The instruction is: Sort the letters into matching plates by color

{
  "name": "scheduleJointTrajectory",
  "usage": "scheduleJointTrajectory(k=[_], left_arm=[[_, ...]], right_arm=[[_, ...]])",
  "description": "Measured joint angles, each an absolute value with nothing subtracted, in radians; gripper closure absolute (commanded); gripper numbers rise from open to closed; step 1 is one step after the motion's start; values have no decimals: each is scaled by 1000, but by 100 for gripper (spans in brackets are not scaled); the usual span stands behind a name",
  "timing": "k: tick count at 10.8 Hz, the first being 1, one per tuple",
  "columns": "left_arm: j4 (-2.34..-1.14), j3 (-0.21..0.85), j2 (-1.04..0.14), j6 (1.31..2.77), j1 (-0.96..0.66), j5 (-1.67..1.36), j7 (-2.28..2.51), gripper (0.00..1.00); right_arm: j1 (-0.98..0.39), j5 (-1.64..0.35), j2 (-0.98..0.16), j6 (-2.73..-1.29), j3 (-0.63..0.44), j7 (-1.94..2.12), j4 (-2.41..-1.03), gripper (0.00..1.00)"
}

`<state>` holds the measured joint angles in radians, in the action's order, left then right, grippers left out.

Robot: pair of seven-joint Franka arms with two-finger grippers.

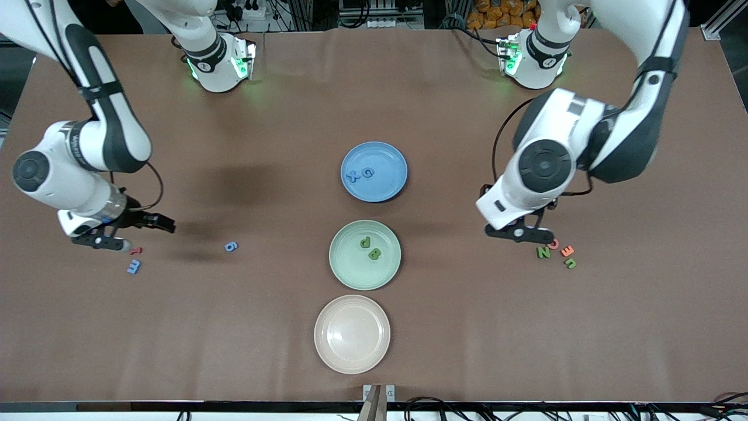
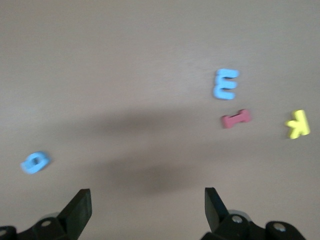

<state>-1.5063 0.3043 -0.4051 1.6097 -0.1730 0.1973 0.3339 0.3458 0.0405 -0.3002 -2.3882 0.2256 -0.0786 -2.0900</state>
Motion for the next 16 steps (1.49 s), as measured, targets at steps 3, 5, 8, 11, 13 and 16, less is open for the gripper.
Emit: scheduleJointTrajectory(k=[3, 5, 8, 11, 13, 16], left_arm=[[-1667, 306, -255, 1653, -77, 92, 334, 0], [-1755, 306, -166, 1723, -18, 54, 330, 0], [-1746, 299, -124, 1753, 11, 53, 337, 0], [-1710, 297, -113, 1764, 29, 82, 347, 0], [-1719, 297, -118, 1788, 31, 102, 345, 0], [-1820, 297, -157, 1939, 34, 167, 342, 0]], right_arm=[[382, 40, -411, -2538, 152, -58, -2070, 5], [384, 39, -489, -2560, 144, -58, -2011, 12], [382, 39, -542, -2511, 145, -58, -1918, 16], [380, 39, -563, -2445, 145, -58, -1844, 26], [380, 39, -602, -2444, 138, -58, -1810, 39], [380, 40, -646, -2444, 130, -30, -1771, 45]])
